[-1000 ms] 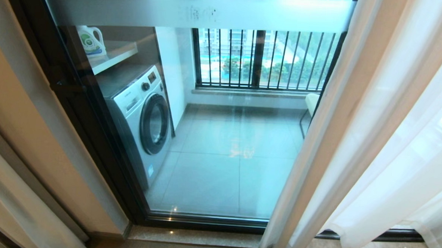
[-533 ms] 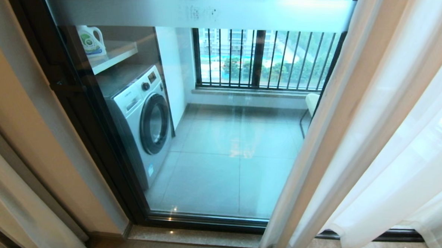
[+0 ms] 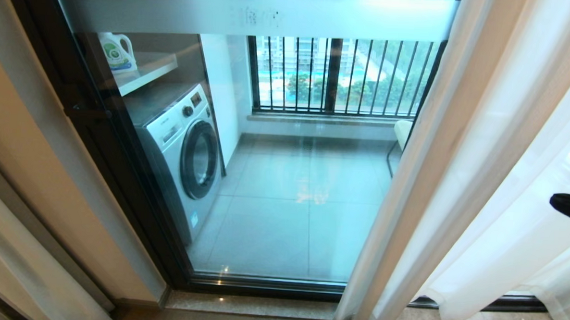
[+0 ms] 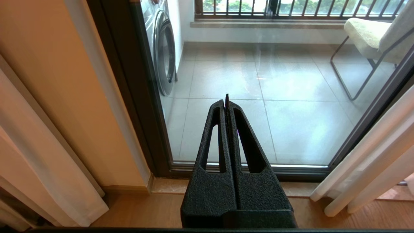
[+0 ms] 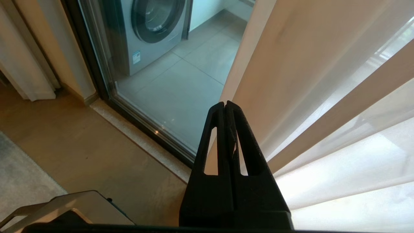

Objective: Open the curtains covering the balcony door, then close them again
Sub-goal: Pull the inner curtains open on both sides

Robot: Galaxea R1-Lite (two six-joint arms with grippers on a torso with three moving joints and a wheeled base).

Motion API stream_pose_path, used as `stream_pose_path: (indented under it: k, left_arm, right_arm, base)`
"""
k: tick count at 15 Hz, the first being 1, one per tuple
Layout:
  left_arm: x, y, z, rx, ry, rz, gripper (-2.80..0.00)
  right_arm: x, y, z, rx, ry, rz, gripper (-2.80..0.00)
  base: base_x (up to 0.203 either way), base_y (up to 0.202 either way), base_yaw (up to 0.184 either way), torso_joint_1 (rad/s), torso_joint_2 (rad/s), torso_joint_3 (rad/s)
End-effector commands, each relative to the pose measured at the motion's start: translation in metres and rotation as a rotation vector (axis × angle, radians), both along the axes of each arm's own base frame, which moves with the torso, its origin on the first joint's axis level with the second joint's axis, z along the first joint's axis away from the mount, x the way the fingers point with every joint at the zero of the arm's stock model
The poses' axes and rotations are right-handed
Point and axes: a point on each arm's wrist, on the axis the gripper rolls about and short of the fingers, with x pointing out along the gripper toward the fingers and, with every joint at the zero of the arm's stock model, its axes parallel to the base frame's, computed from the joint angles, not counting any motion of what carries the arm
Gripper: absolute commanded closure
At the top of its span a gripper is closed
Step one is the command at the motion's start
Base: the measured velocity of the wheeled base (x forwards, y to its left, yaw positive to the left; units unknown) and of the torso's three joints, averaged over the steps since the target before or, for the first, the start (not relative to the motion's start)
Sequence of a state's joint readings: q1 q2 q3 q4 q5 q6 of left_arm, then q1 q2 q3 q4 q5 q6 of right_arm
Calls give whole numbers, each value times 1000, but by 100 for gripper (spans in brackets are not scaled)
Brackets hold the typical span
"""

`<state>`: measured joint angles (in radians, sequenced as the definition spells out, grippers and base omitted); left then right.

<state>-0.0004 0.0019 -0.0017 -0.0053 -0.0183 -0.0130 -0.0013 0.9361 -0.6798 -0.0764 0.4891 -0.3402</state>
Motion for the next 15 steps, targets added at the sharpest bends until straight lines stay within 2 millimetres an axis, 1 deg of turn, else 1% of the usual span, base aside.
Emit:
stream_pose_path:
  k: [1,2,4,6,12,15]
  left_arm:
    - [0,0,0,-1,-1,0,0]
    - [0,0,0,-1,-1,-1,0]
    - [0,0,0,-1,-1,0,0]
    - [0,0,0,-1,-1,0,0]
    - [0,0,0,-1,-1,0,0]
    - [0,0,0,-1,-1,-1,0]
  right_arm:
    - [12,1,-5,-1,46,9,0]
    - [15,1,-7,-1,58,11,-280]
    - [21,5,-8,23,81,38,-280]
    - [33,13,-8,49,78,88,-280]
    - [86,23,-17,59,41,107,-280]
    - [107,25,-26,79,52,83,-280]
  base:
    - [0,0,0,0,0,0]
    - [0,0,0,0,0,0]
    - [0,0,0,0,0,0]
    - [0,0,0,0,0,0]
    - [0,0,0,0,0,0]
    - [0,0,0,0,0,0]
